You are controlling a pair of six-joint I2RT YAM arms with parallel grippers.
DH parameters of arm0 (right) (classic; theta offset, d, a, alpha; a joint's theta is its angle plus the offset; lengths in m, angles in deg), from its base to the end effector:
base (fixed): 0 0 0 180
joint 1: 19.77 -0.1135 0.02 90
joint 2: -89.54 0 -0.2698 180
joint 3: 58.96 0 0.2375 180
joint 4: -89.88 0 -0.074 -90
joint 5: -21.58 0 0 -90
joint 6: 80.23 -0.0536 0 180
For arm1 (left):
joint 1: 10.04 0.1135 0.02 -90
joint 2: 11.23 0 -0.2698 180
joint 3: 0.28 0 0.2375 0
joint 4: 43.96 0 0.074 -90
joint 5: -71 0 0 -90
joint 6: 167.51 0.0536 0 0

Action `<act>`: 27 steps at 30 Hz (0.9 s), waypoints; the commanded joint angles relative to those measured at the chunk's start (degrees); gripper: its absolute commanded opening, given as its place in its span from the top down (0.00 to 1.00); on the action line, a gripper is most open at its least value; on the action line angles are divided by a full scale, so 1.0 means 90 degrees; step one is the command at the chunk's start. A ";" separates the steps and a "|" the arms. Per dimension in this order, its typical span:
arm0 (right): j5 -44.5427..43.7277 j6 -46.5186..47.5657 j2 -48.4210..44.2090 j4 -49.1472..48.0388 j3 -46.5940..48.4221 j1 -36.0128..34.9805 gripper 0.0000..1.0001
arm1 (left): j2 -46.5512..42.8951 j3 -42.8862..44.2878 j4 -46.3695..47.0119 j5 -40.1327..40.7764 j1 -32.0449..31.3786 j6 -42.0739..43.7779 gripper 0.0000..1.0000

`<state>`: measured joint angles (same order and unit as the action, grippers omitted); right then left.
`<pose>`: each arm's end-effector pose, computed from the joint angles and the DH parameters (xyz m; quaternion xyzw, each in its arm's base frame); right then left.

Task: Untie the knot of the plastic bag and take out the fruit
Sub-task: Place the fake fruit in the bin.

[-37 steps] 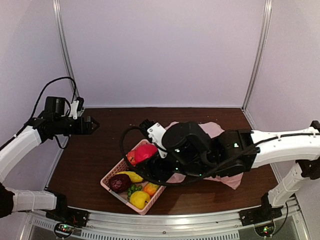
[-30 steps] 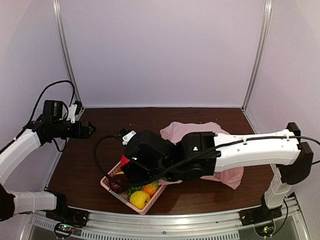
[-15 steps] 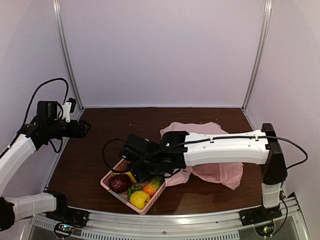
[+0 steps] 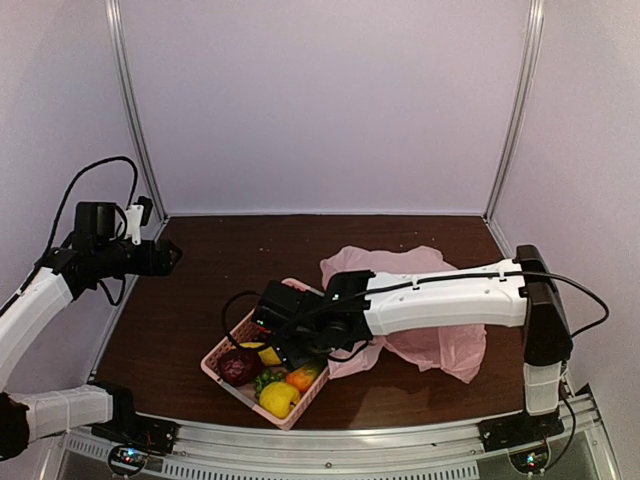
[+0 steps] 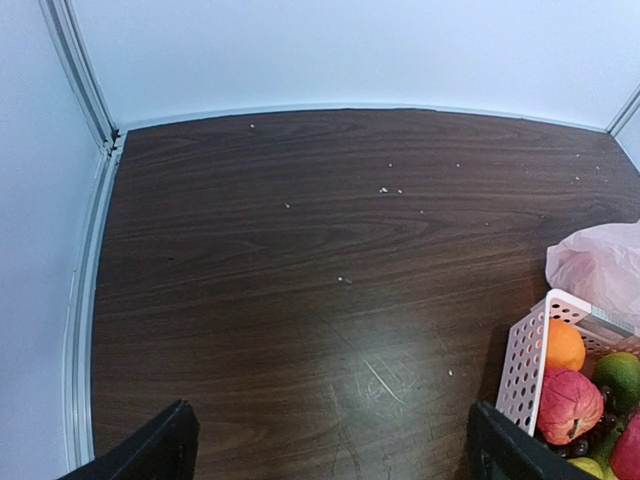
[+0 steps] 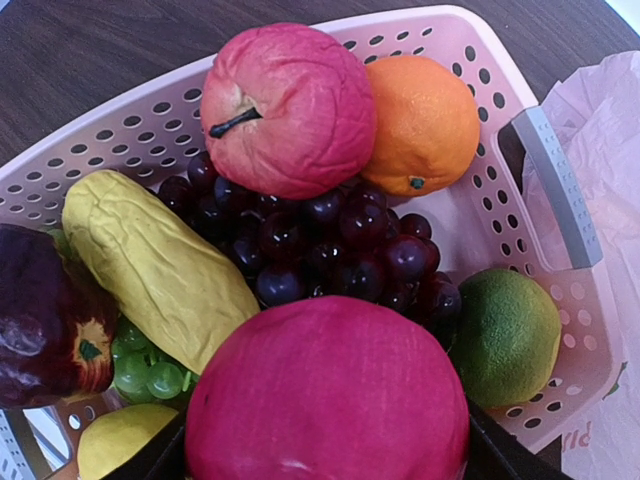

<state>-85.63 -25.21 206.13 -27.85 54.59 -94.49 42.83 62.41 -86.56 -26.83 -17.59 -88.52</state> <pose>0.1287 0.4108 0.2284 -0.2982 0.9193 0.0887 0.2412 0.1992 -0.0338 0.2966 0.0055 0.8813 -0.1351 0.4528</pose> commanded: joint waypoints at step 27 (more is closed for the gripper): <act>0.0127 0.0095 -0.0146 -0.0490 -0.0297 0.0049 0.09 | 0.0096 -0.0084 0.0100 -0.0055 0.0038 0.0088 0.05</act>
<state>-84.89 -25.47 206.13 -30.89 52.40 -94.25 43.49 62.39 -86.58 -26.88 -17.59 -88.52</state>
